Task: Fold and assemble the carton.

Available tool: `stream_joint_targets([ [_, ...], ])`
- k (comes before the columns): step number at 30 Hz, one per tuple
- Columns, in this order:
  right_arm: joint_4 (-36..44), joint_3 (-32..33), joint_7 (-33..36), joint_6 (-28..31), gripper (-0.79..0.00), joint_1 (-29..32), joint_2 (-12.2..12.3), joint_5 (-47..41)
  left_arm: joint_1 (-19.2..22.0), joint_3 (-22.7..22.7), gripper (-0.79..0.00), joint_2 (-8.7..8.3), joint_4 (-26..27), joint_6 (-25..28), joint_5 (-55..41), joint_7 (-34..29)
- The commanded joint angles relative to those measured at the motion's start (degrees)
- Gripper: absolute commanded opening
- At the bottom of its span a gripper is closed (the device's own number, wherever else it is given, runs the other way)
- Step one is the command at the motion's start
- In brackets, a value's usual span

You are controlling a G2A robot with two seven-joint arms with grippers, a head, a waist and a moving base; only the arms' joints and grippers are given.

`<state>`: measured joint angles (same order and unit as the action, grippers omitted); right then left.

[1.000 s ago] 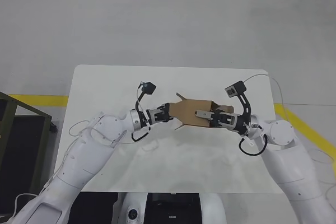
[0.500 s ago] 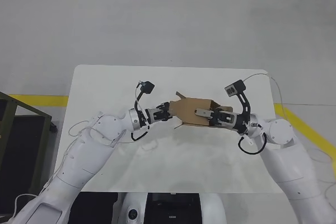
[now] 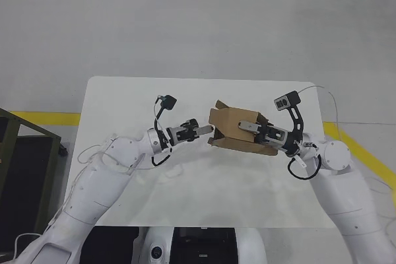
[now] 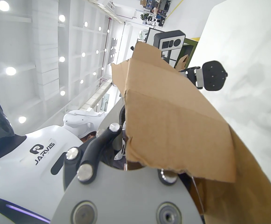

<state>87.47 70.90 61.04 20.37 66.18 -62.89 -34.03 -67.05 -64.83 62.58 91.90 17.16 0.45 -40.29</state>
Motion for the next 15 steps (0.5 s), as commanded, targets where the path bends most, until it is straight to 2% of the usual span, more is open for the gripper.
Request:
stream_joint_targets([
  [1, -0.1, 0.2, 0.2, -0.3, -0.785, 0.0, 0.0, -0.3, -0.5, -0.7, 0.000, -0.02, 0.4, 1.9, -0.3, 1.6],
  [6, -0.8, 0.5, 0.6, -2.3, -0.785, -0.1, 0.1, -0.7, -1.8, -2.9, 0.000, -0.02, 0.5, 11.3, 0.3, 7.7],
  [11, -1.4, 1.1, 0.3, -3.4, -0.785, 0.0, 0.2, -1.3, -2.7, -4.8, 0.000, 0.01, -0.7, 21.0, 4.9, 14.3],
  [13, -1.5, 1.2, 0.3, -3.4, -0.785, 0.0, 0.2, -1.6, -2.8, -5.2, 0.000, 0.05, -1.4, 23.1, 5.6, 15.6],
  [15, -1.5, 1.2, 0.3, -3.4, -0.785, 0.0, 0.2, -1.6, -2.8, -5.2, 0.000, 0.05, -1.4, 23.1, 5.6, 15.6],
])
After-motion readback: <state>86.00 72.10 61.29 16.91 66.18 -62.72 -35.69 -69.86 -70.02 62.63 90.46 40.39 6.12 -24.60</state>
